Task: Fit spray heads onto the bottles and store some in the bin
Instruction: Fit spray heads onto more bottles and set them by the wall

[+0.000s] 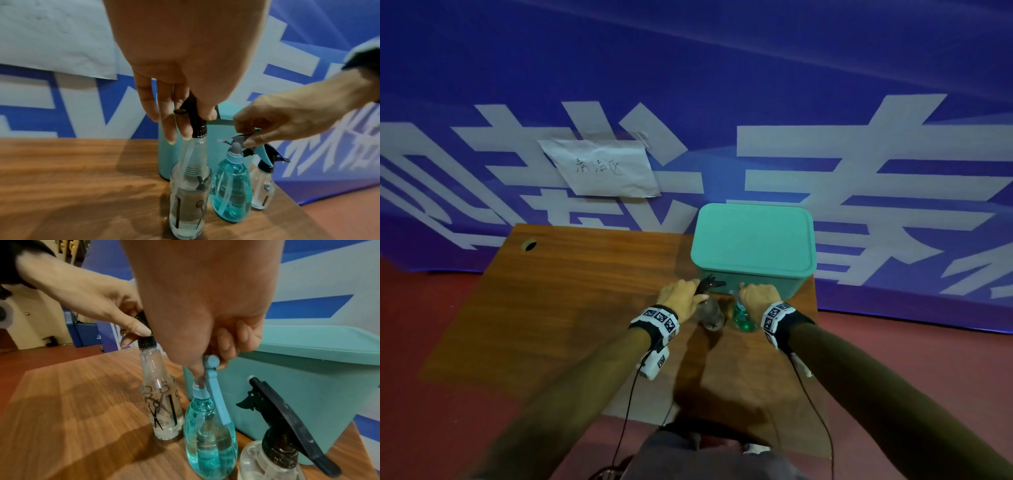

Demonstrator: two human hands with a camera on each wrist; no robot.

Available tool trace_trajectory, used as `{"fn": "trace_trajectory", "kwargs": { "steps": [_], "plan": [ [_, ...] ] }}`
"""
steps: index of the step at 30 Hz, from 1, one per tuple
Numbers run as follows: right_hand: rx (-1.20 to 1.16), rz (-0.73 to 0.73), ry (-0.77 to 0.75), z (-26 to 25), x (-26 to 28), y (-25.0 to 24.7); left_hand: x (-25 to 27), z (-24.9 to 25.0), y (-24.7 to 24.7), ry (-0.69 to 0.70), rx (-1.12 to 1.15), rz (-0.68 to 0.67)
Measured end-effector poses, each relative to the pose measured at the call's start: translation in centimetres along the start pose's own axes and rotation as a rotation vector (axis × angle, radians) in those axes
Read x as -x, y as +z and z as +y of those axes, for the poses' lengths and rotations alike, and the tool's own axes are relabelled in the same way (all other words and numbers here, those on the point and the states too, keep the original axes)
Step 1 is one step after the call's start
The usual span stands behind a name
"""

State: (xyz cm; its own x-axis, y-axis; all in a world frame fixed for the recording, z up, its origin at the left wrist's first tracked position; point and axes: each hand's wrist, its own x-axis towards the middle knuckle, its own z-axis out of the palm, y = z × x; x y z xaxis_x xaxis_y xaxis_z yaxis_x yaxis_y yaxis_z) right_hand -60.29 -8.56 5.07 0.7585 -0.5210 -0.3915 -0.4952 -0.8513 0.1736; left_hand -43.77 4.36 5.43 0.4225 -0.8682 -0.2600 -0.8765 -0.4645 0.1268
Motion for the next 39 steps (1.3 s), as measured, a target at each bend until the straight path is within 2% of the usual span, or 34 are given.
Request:
{"fn": "trace_trajectory", "kwargs": {
  "steps": [5, 13, 20, 30, 34, 39],
  "plan": [
    [-0.028, 0.023, -0.042, -1.8, -0.7, -0.7, 0.8, -4.0, -0.5, -0.069, -0.006, 0.016],
    [-0.055, 0.074, -0.077, -6.0, -4.2, -5.5, -1.9, -12.1, -2.6, -0.199, -0.086, -0.035],
    [-0.015, 0.017, -0.152, -11.3, -11.2, -10.1, -5.2, -21.1, -5.0, -0.208, -0.112, -0.013],
    [-0.229, 0.152, -0.104, -18.2, -22.9, -14.3, -11.3, -32.5, -8.0, -0.209, -0.15, 0.009],
    [-0.348, 0.229, -0.077, -19.9, -27.5, -15.5, -13.9, -36.0, -8.9, -0.196, -0.103, 0.031],
    [-0.411, 0.234, -0.045, -21.0, -32.6, -16.8, -17.0, -38.8, -9.7, -0.173, -0.04, 0.051]
  ]
}}
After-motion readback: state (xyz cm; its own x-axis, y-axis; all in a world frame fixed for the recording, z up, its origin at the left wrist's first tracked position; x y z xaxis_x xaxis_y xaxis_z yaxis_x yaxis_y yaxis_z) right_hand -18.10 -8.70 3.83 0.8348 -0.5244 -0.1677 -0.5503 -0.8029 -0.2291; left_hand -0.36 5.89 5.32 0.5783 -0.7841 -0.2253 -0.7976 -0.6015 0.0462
